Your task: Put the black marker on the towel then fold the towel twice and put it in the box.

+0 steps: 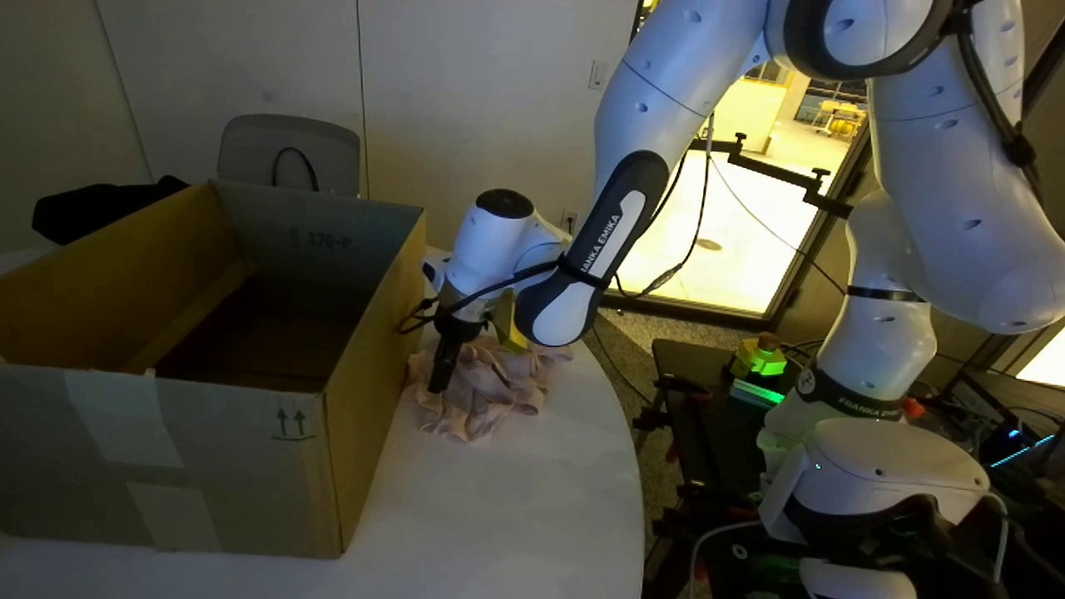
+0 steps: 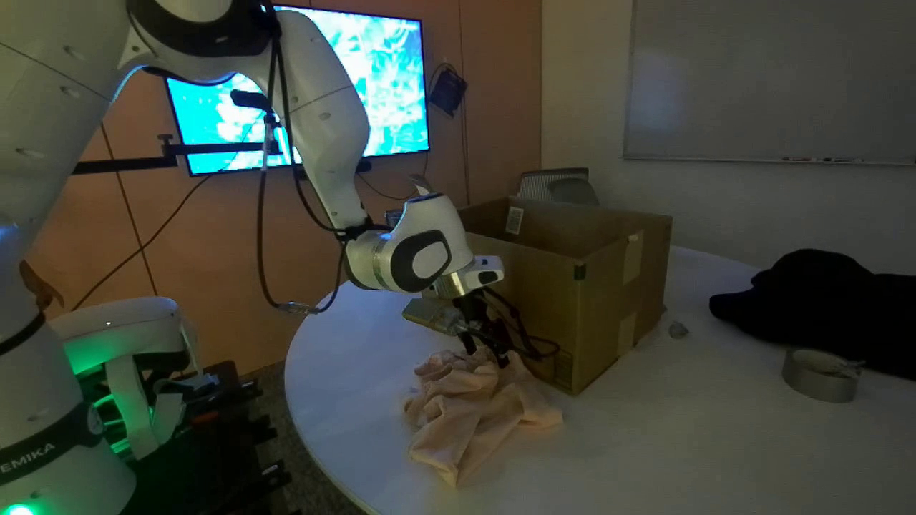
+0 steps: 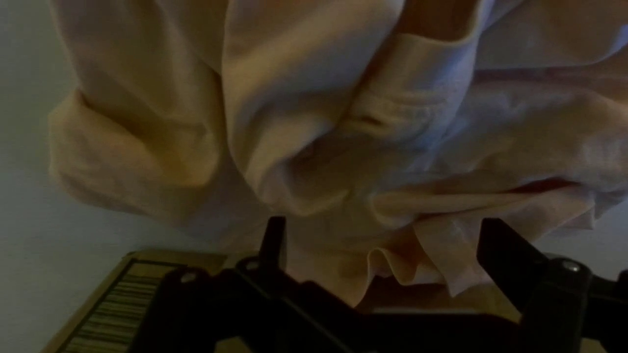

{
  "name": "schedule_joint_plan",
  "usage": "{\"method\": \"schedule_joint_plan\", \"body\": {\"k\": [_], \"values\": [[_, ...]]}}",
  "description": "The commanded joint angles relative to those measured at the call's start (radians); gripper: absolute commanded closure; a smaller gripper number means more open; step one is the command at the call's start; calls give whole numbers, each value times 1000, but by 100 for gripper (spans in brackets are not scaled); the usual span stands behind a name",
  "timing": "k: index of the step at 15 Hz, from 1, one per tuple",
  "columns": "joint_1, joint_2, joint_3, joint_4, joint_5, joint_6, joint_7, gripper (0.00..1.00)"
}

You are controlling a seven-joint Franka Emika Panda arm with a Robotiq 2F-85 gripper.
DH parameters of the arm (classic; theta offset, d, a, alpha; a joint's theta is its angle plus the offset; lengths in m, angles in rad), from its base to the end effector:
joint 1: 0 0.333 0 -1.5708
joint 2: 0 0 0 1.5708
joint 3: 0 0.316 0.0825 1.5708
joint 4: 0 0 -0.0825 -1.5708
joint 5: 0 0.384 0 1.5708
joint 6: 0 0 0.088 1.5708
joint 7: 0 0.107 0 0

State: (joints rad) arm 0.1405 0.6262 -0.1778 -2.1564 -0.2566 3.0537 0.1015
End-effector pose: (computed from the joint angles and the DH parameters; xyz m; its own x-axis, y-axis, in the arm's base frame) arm 0.5767 -0.0032 0.1331 0.9509 0.1769 0.2538 0.1374 -0.9765 0.1659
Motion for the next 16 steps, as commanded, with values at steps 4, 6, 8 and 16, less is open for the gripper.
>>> {"method": "schedule_joint_plan", "body": {"k": [4, 6, 8, 16], "values": [[-78, 88, 52, 80, 59, 23, -79, 0], [-92, 108, 63, 98, 66, 21, -94, 0], [-108, 120, 76, 114, 70, 13, -107, 0], [-118, 84, 73, 83, 58, -27, -145, 64]]}}
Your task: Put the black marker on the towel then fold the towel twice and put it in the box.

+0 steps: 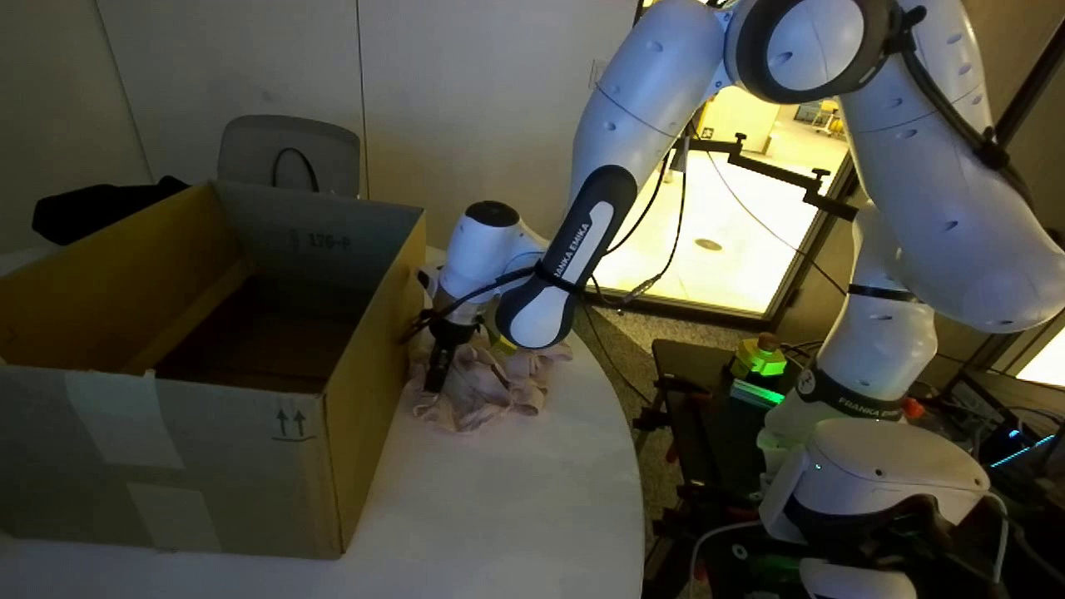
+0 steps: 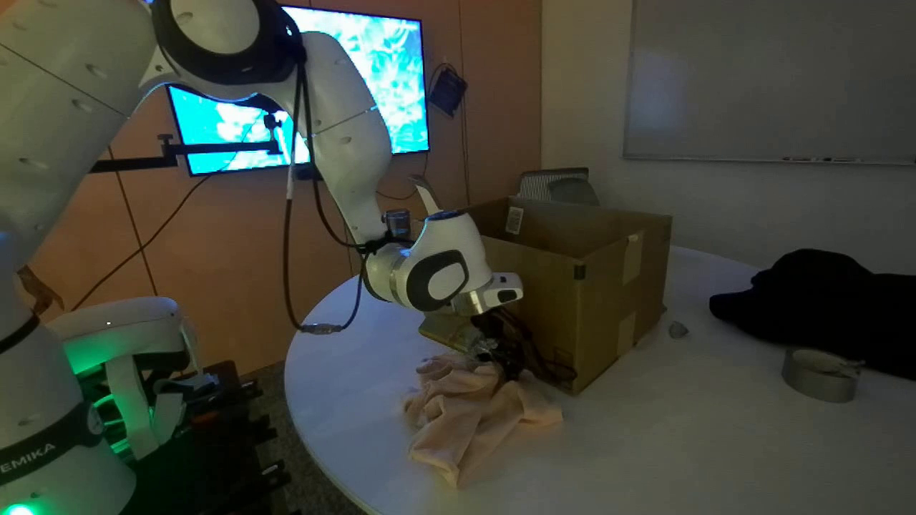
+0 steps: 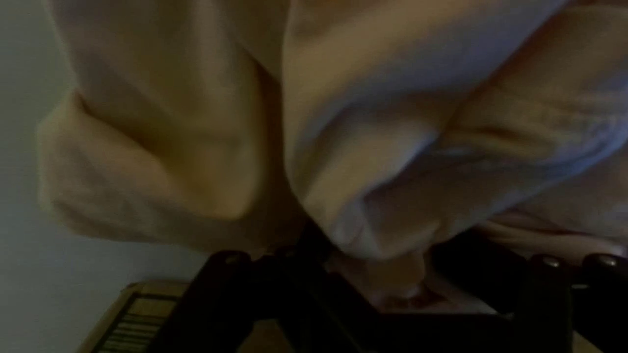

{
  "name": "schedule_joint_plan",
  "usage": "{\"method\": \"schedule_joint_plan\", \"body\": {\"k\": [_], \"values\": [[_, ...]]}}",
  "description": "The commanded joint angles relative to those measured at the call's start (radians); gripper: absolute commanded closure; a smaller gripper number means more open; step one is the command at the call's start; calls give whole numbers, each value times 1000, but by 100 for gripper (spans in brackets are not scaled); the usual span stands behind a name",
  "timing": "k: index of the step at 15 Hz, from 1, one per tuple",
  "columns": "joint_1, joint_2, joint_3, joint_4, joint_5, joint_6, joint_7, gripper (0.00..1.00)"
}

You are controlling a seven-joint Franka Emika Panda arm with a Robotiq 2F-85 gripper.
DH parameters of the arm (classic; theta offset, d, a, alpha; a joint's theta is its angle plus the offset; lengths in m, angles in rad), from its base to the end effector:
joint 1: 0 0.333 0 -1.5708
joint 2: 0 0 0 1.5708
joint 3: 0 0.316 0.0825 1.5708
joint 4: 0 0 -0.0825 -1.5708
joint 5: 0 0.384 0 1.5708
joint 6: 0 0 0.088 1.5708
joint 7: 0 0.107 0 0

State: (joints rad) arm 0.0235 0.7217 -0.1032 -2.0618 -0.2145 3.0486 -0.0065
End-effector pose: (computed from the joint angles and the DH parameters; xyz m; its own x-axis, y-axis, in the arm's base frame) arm 0.5936 -0.0311 0.1051 0.9530 0.1839 0.2406 0.1526 -0.9779 0.1430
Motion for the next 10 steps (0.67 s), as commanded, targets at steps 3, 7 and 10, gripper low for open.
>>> {"method": "schedule_joint_plan", "body": {"k": [3, 7, 10], "values": [[27, -56, -41, -55, 4, -12, -35, 86], [115, -157, -142, -159, -21, 7, -5, 100], [216, -228, -252, -241, -55, 7, 21, 98]]}}
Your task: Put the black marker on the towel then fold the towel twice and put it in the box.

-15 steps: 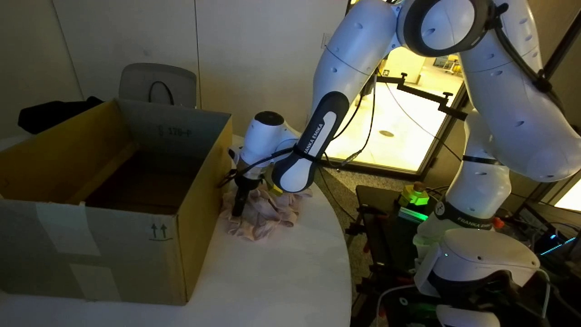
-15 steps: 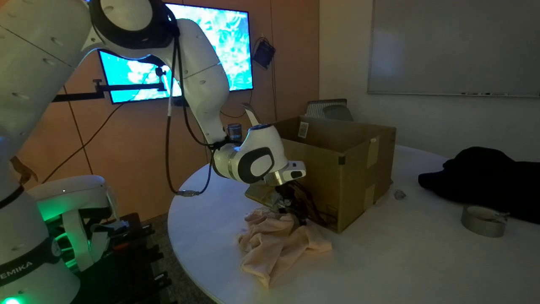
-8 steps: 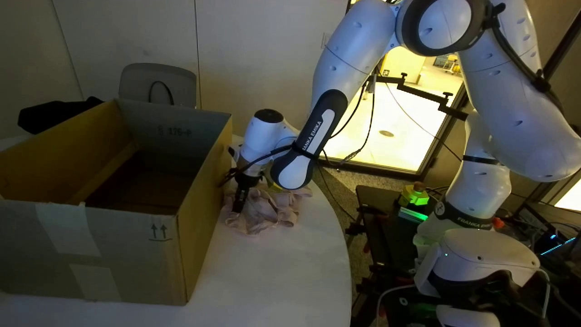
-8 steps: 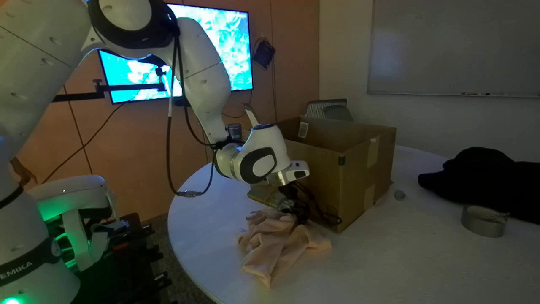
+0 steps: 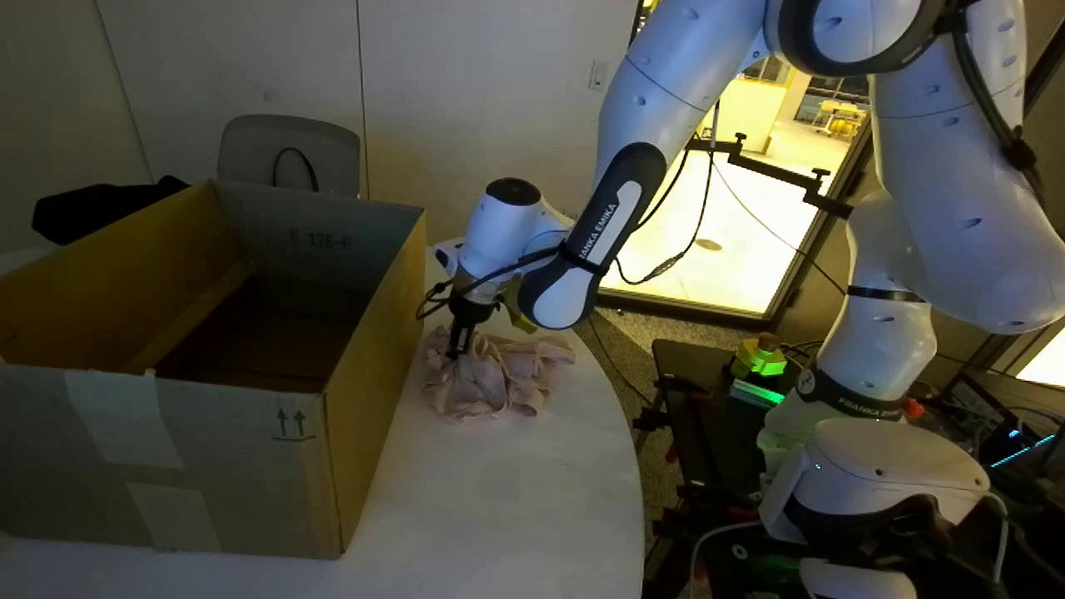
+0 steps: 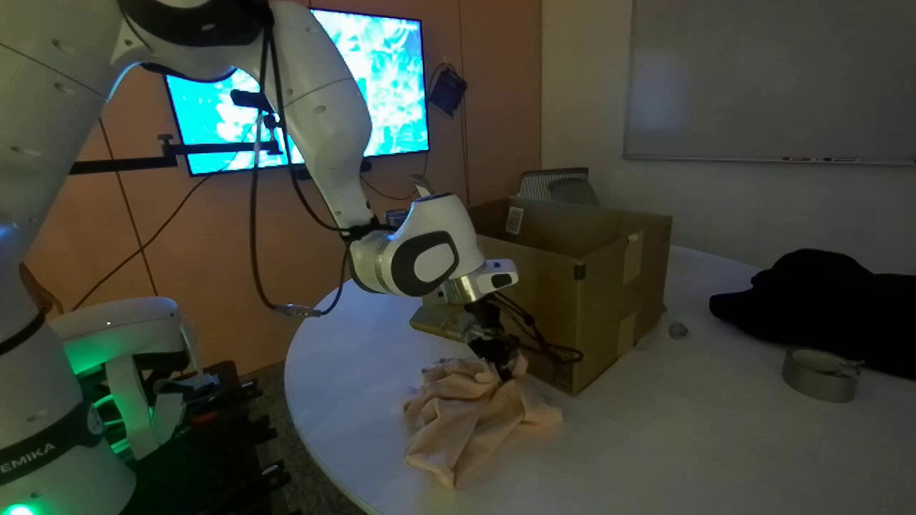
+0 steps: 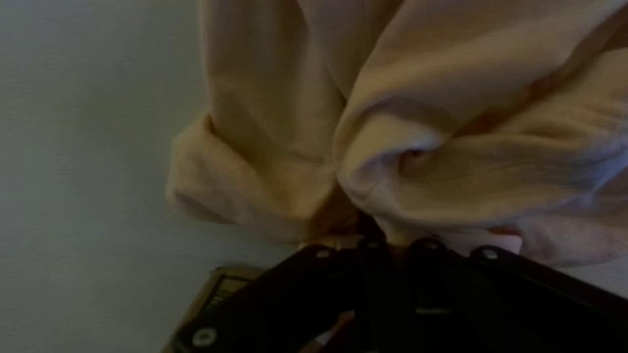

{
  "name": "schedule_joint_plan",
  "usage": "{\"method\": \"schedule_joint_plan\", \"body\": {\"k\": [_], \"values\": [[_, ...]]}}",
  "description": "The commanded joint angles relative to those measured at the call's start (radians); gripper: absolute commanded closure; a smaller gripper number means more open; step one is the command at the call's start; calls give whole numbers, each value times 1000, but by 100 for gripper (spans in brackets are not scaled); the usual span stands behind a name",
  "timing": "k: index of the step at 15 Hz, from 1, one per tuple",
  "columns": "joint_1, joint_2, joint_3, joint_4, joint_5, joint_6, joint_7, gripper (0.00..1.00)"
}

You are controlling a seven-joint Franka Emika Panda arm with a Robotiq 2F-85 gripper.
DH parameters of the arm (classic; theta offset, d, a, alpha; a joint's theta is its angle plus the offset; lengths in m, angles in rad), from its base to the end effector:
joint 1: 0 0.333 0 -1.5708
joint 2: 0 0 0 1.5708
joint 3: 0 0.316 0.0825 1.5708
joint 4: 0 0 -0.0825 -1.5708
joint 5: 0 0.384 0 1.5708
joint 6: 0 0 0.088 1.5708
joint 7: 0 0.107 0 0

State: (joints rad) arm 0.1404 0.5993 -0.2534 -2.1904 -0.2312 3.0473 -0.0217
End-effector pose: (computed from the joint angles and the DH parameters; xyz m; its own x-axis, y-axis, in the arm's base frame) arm 0.5675 -0.0494 0.1415 0.9511 0.2169 0.2201 0.1672 -0.9602 0.2238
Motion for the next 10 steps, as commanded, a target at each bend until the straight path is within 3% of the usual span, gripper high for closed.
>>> {"method": "schedule_joint_plan", "body": {"k": [1, 6, 10], "values": [[129, -131, -136, -137, -51, 4, 43, 98], [289, -238, -311, -250, -155, -7, 111, 98], [384, -288, -399, -324, -225, -55, 133, 98]]}}
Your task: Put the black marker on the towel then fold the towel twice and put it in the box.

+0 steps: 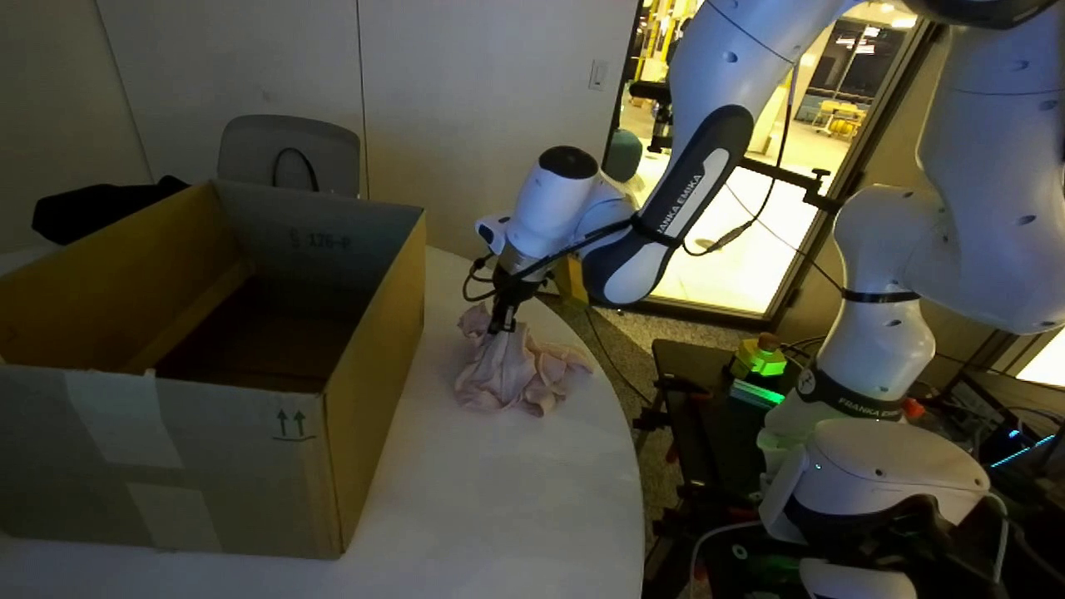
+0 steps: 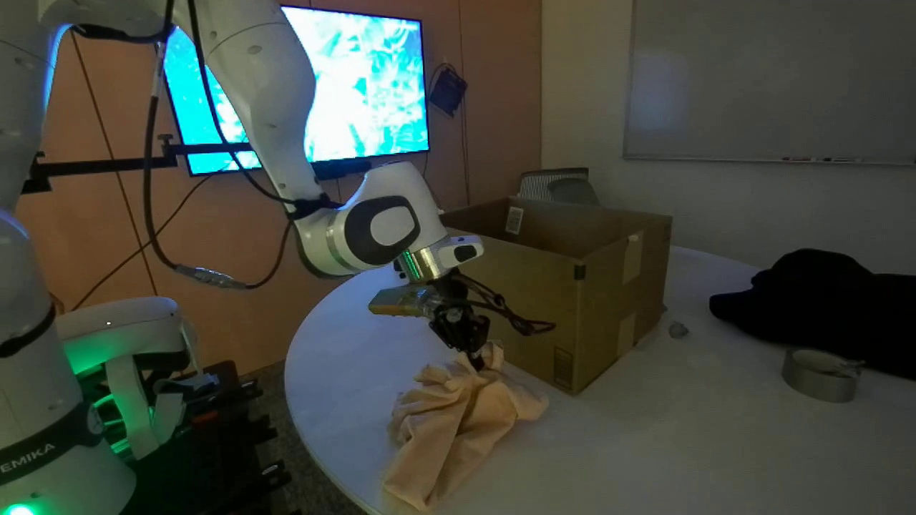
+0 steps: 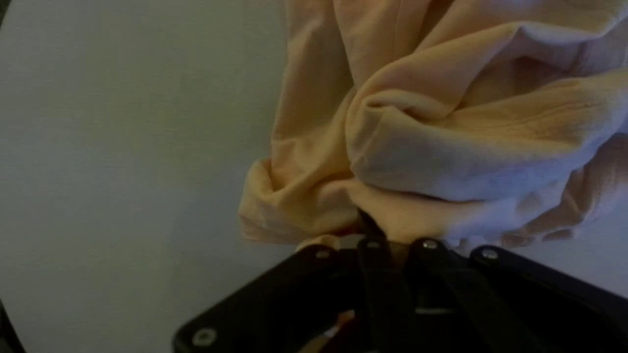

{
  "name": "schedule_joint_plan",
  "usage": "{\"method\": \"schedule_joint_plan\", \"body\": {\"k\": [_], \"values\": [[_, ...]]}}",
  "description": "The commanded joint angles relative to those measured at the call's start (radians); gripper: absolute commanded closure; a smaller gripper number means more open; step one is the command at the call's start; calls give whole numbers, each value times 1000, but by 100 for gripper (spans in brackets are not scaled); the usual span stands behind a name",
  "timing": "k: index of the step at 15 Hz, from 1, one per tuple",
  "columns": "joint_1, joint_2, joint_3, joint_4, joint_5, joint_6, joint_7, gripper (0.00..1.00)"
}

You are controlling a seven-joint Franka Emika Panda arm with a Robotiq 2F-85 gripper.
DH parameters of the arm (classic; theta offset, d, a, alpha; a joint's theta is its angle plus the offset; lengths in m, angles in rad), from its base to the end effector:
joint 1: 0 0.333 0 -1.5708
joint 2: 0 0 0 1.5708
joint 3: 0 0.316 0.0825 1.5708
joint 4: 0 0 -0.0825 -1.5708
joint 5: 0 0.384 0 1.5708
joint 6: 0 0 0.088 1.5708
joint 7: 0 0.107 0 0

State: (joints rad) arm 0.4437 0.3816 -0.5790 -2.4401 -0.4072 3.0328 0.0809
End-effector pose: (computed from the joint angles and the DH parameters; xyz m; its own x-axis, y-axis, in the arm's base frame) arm 0.5021 -0.0494 0.1944 0.9474 0.2670 0.1765 0.2022 -0.9267 0.3168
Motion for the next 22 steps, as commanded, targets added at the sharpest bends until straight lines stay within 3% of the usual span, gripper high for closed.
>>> {"method": "schedule_joint_plan", "body": {"k": [1, 4, 5, 10, 11, 13, 21, 22], "values": [[86, -86, -74, -96, -51, -64, 24, 98], [80, -113, -35, -141, -27, -154, -15, 98], [8, -120, 40, -143, -71, -187, 22, 97], [-149, -92, 251, -146, -32, -176, 1, 95], [-164, -85, 275, -140, -35, -170, 7, 67], [-199, -92, 319, -137, -28, -165, 2, 61], [-299, -207, 447, -213, 36, -152, -45, 0], [-305, -227, 450, -226, 34, -157, -43, 0]]}}
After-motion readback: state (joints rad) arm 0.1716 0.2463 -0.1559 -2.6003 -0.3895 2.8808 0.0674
